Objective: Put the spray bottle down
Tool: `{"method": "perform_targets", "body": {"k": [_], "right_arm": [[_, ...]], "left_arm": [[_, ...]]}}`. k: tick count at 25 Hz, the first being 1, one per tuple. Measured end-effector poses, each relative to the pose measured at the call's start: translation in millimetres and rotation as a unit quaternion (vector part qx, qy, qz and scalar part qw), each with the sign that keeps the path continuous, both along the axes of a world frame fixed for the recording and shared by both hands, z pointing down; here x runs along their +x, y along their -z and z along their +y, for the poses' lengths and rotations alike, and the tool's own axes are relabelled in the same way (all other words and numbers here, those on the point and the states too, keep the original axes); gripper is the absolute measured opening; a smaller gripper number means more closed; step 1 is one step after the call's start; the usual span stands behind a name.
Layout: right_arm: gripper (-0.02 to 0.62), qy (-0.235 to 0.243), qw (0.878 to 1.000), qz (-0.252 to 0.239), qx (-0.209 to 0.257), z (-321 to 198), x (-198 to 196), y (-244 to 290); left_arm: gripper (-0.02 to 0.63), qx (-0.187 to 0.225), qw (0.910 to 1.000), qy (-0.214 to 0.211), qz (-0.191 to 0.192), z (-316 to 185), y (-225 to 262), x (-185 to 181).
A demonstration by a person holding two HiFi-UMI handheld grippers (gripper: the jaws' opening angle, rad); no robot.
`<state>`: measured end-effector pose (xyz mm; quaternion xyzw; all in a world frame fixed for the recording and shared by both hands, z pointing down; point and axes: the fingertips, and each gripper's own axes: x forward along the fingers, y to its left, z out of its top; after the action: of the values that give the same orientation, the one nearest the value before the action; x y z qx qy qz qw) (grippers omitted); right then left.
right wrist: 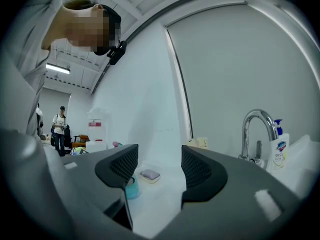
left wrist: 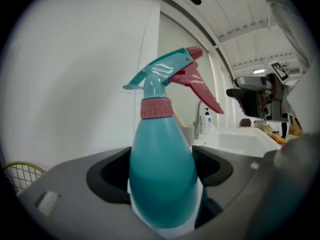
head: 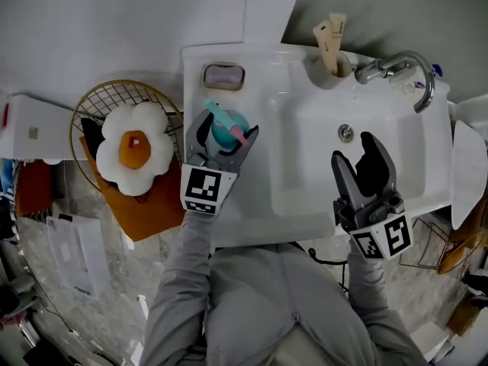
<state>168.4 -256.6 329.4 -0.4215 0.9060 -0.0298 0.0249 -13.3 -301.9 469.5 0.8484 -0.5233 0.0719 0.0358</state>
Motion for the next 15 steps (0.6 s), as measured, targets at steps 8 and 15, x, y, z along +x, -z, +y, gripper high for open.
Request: {"method": "perform_targets", "body": {"k": [8,15], "right_arm": [[0.272,0.010,1.000,0.000,-0.010,-13,4,-9],[0.272,0.009,1.000,-0.002,-0.006,-15,6,-7]], "left_arm": [[0.419,0.010,0.9991,0.017,-0.038,-6,-13,4],[0.419,-0.006,0.9991,0.012,-0.040,-6,-25,11]]}}
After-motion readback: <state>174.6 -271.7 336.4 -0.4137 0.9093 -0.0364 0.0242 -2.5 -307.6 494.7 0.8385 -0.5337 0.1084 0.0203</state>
